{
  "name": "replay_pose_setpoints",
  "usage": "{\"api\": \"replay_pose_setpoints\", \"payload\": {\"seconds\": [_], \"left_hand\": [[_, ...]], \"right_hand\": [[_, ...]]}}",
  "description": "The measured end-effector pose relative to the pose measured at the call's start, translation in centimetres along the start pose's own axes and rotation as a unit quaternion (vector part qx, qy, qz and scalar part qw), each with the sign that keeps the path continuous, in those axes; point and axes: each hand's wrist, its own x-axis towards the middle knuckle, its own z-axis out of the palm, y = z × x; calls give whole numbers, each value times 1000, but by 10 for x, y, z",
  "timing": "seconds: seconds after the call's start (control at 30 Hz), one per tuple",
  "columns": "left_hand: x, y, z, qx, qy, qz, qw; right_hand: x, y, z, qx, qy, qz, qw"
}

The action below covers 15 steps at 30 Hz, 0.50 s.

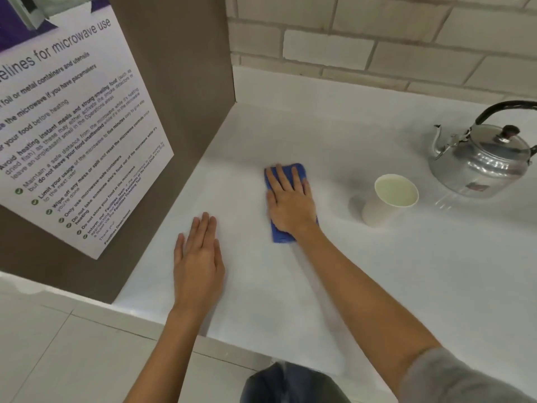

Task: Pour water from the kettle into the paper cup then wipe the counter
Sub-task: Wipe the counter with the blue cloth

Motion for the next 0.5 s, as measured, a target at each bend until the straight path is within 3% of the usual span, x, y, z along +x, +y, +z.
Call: {"api": "replay_pose_setpoints", "payload": {"seconds": [0.1,0.2,0.33,0.43,0.5], "left_hand": [[-3,1,0,11,0,-14,1000],[-7,-3,-1,11,-5,-9,1000],[-7,-2,-1,16,-9,-7,1000],[-6,3,0,21,-12,-14,1000],[-6,3,1,24,-10,-13,1000]], "right_hand": [[-49,-44,25,10,-1,-107,994],[-132,-29,35,35,28,-170,984],[-113,36,14,-3,27,-75,997],[-49,20,2,-3,15,11,1000],[-35,-8,6,7,5,-13,1000]]}}
